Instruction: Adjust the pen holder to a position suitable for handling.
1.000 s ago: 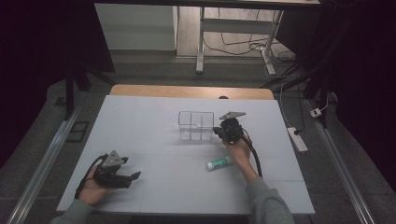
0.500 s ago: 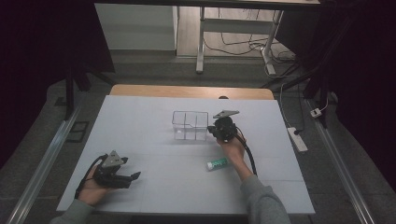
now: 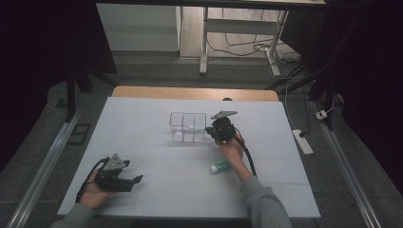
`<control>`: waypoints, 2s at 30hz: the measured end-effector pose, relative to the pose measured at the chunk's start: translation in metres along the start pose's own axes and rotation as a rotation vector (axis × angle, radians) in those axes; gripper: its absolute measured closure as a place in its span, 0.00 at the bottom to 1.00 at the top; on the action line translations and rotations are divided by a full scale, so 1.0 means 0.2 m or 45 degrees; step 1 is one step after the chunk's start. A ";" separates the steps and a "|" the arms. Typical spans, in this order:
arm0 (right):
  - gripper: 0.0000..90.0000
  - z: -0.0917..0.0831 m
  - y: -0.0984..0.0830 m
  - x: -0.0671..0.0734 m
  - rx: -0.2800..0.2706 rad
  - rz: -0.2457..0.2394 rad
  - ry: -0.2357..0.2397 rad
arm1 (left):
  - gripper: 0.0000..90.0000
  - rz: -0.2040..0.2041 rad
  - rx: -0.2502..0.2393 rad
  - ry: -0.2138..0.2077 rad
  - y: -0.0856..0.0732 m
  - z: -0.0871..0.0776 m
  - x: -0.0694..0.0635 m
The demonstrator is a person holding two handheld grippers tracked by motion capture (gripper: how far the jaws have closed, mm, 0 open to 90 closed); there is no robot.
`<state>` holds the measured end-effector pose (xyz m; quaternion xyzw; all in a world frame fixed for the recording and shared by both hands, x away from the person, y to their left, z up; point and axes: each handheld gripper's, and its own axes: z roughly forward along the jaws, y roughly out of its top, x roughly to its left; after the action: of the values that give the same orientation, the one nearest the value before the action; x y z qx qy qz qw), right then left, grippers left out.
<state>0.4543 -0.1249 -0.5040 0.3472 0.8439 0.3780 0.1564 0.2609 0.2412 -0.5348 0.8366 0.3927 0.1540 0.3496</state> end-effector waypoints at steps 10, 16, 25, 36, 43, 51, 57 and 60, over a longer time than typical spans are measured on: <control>1.00 0.05 0.04 0.05 -0.001 -0.034 0.015 | 0.24 -0.011 0.004 0.013 -0.01 -0.01 0.00; 1.00 0.05 0.03 0.04 -0.002 -0.032 0.023 | 0.24 -0.011 0.003 0.015 -0.01 -0.01 0.00; 0.99 -0.02 0.02 0.01 -0.008 -0.014 0.026 | 0.24 -0.007 -0.005 0.009 -0.01 -0.01 0.00; 0.99 -0.24 -0.07 -0.07 -0.039 -0.011 0.032 | 0.24 -0.008 -0.008 0.007 -0.01 -0.01 0.00; 0.81 -0.35 -0.10 -0.10 -0.044 -0.029 0.060 | 0.24 -0.007 -0.006 0.007 -0.01 -0.01 0.00; 0.58 -0.47 -0.14 -0.15 -0.075 -0.038 0.077 | 0.24 -0.009 -0.007 0.007 0.00 0.00 0.00; 0.50 -0.53 -0.17 -0.16 -0.087 -0.066 0.095 | 0.24 -0.009 -0.008 0.005 0.00 0.00 0.00; 0.46 -0.56 -0.18 -0.17 -0.095 -0.088 0.109 | 0.24 -0.010 -0.009 0.006 0.00 0.00 0.00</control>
<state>0.4014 -0.2253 -0.4566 0.2953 0.8467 0.4180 0.1458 0.2605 0.2424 -0.5347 0.8335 0.3962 0.1558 0.3522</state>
